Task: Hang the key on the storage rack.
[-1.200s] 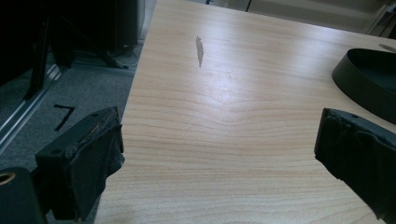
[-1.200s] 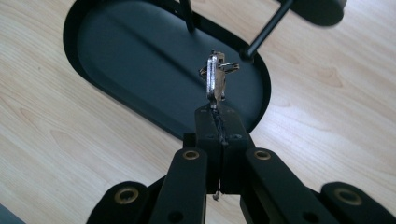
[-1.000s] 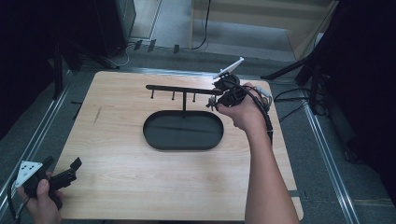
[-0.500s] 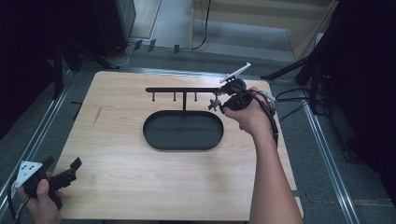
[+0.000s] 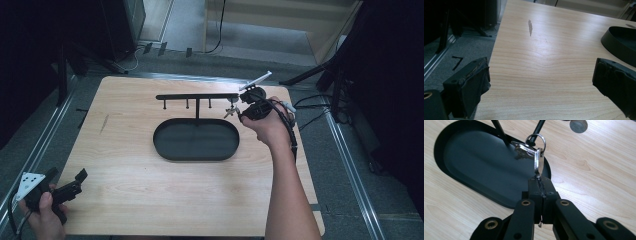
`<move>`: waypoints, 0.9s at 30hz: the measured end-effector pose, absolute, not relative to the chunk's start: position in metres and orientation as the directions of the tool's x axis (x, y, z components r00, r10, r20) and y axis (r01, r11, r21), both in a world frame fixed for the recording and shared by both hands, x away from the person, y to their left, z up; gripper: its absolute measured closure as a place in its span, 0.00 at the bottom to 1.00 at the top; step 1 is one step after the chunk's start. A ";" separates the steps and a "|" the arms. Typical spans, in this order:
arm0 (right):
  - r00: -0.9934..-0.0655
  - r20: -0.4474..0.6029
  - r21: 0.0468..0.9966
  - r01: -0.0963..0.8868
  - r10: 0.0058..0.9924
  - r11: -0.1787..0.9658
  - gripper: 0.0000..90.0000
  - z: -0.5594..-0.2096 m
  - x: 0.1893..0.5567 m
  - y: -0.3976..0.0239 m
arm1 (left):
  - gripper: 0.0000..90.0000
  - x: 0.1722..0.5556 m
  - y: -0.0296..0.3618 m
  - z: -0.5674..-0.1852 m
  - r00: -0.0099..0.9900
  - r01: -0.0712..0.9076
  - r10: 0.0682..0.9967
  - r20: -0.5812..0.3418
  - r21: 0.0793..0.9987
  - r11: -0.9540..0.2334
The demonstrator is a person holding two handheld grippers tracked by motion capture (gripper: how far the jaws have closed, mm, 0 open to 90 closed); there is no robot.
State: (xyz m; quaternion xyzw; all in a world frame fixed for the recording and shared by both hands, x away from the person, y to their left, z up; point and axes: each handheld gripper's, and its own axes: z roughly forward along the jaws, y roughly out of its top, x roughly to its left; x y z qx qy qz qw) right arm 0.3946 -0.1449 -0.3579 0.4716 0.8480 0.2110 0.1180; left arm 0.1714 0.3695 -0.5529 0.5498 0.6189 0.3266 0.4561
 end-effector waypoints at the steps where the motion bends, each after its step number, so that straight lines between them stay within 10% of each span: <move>1: -0.525 -0.002 0.478 0.747 0.851 0.462 0.99 -0.361 0.396 -0.144 | 0.02 0.171 0.370 -0.553 0.021 0.383 0.978 -0.206 0.906 0.182; 21: -0.490 0.006 0.509 0.752 0.872 0.419 0.98 -0.380 0.402 -0.135 | 0.02 0.171 0.370 -0.553 0.022 0.384 0.978 -0.206 0.905 0.182; 27: -0.451 0.017 0.515 0.769 0.892 0.379 0.77 -0.389 0.402 -0.139 | 0.02 0.172 0.370 -0.553 0.022 0.383 0.978 -0.205 0.906 0.182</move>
